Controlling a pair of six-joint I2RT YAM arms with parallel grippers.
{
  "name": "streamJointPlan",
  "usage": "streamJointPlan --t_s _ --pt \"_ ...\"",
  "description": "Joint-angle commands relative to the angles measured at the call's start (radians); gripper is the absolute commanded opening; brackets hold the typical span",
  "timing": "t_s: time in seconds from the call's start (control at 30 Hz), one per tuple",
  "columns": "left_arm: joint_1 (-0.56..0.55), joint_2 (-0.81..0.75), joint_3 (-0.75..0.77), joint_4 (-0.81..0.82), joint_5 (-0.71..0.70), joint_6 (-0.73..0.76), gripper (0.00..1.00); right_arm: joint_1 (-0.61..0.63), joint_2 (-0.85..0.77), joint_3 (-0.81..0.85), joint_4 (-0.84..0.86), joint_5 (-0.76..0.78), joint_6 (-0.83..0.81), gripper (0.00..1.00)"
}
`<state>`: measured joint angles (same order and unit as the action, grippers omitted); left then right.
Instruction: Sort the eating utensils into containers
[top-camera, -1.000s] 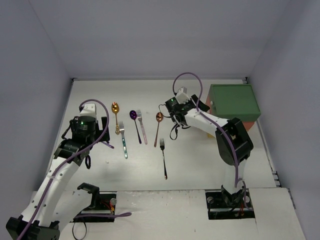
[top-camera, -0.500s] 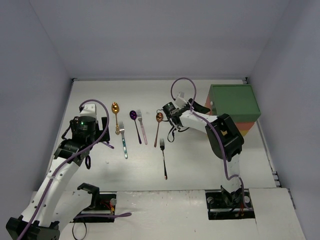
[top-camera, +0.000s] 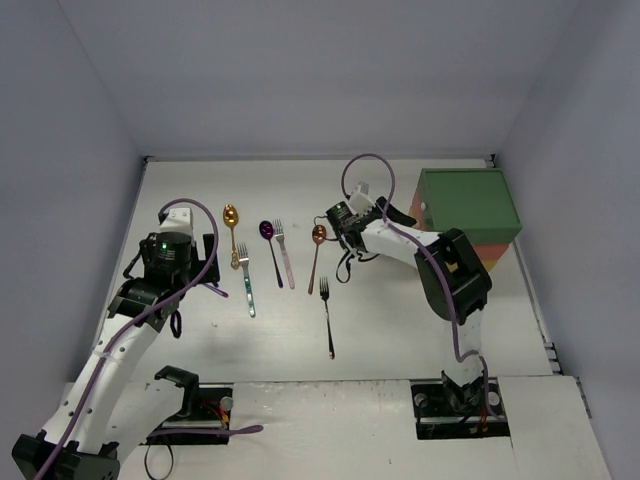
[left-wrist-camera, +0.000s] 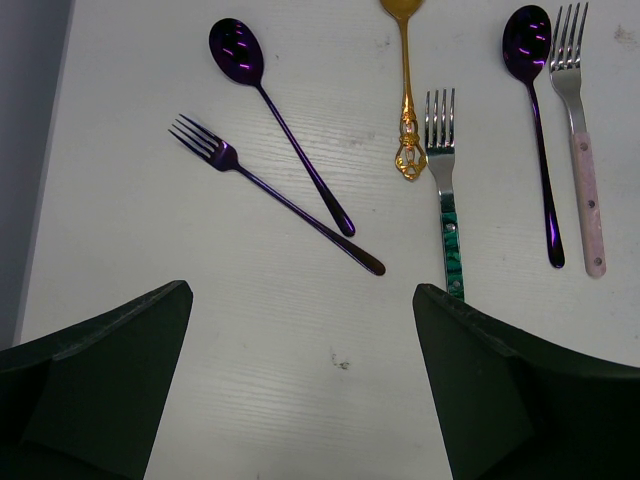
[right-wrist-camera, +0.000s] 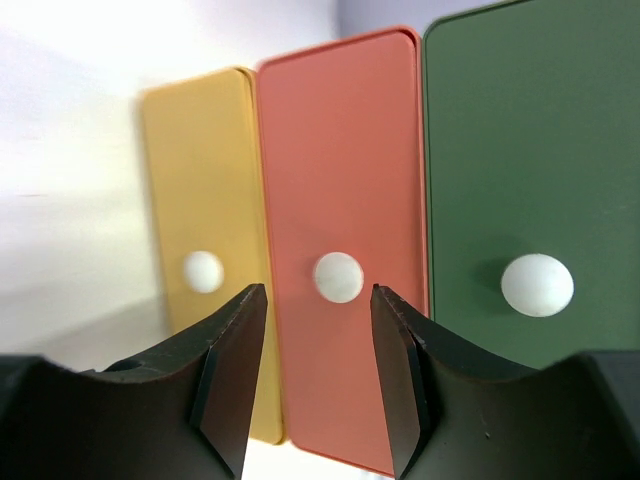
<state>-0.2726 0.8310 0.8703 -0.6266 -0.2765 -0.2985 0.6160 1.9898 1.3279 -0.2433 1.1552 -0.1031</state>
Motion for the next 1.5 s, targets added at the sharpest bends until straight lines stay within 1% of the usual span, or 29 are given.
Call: streamJointPlan --t_s 0.0,0.13,0.27,0.37,0.47,0.5,0.57,0.6,0.67,0.73,0.77,0.83,0.97,1.07,1.13,1.23,1.33,1.37,1.43,1.47 --pt "0.006 0.006 0.013 0.043 0.005 0.01 0.91 -0.008 -0.172 0.004 0.017 -0.164 0.087 0.43" --pt "0.006 0.005 0.013 0.044 0.013 0.01 0.91 -0.031 -0.235 -0.026 0.016 -0.267 0.144 0.43" --pt "0.006 -0.005 0.011 0.057 0.057 0.016 0.91 -0.047 -0.346 -0.044 0.018 -0.455 0.184 0.43" --pt "0.006 -0.013 0.008 0.086 0.121 0.04 0.91 -0.094 -0.437 -0.046 0.018 -0.616 0.208 0.44" --pt "0.006 -0.031 0.001 0.14 0.307 0.107 0.91 -0.126 -0.558 -0.052 0.018 -0.757 0.218 0.47" --pt "0.006 -0.034 -0.009 0.177 0.394 0.124 0.91 -0.133 -0.575 -0.055 0.018 -0.792 0.217 0.49" --pt "0.002 -0.024 -0.023 0.262 0.568 0.145 0.91 -0.15 -0.66 -0.061 0.018 -0.866 0.213 0.53" --pt "-0.002 -0.011 -0.019 0.322 0.621 0.147 0.91 -0.157 -0.683 -0.064 0.018 -0.918 0.212 0.55" --pt "-0.033 0.053 0.006 0.372 0.713 0.175 0.91 -0.178 -0.755 -0.076 0.018 -0.963 0.211 0.61" --pt "-0.121 0.142 0.076 0.424 0.736 0.238 0.91 -0.193 -0.823 -0.09 0.018 -1.017 0.213 0.66" --pt "-0.175 0.188 0.131 0.433 0.736 0.268 0.91 -0.196 -0.847 -0.095 0.018 -1.03 0.216 0.68" --pt "-0.229 0.321 0.226 0.444 0.756 0.323 0.91 -0.201 -0.908 -0.11 0.018 -1.03 0.226 0.72" --pt "-0.28 0.575 0.397 0.537 0.871 0.353 0.91 -0.208 -1.003 -0.134 0.016 -0.992 0.257 0.73" --pt "-0.311 0.69 0.493 0.571 0.89 0.373 0.91 -0.214 -1.041 -0.152 0.016 -0.931 0.283 0.73" --pt "-0.323 0.754 0.544 0.586 0.891 0.363 0.91 -0.225 -1.043 -0.157 0.015 -0.916 0.289 0.72" --pt "-0.329 0.766 0.549 0.607 0.871 0.339 0.91 -0.245 -0.994 -0.152 0.005 -0.98 0.293 0.69" --pt "-0.329 0.705 0.521 0.559 0.837 0.367 0.91 -0.259 -0.906 -0.14 -0.004 -1.039 0.329 0.62" --pt "-0.329 0.682 0.52 0.557 0.817 0.382 0.91 -0.26 -0.885 -0.137 -0.004 -1.038 0.34 0.61" --pt "-0.327 0.609 0.497 0.493 0.76 0.412 0.91 -0.259 -0.823 -0.123 -0.004 -1.014 0.355 0.56" --pt "-0.327 0.578 0.482 0.472 0.743 0.418 0.91 -0.256 -0.802 -0.117 -0.004 -0.993 0.351 0.55"
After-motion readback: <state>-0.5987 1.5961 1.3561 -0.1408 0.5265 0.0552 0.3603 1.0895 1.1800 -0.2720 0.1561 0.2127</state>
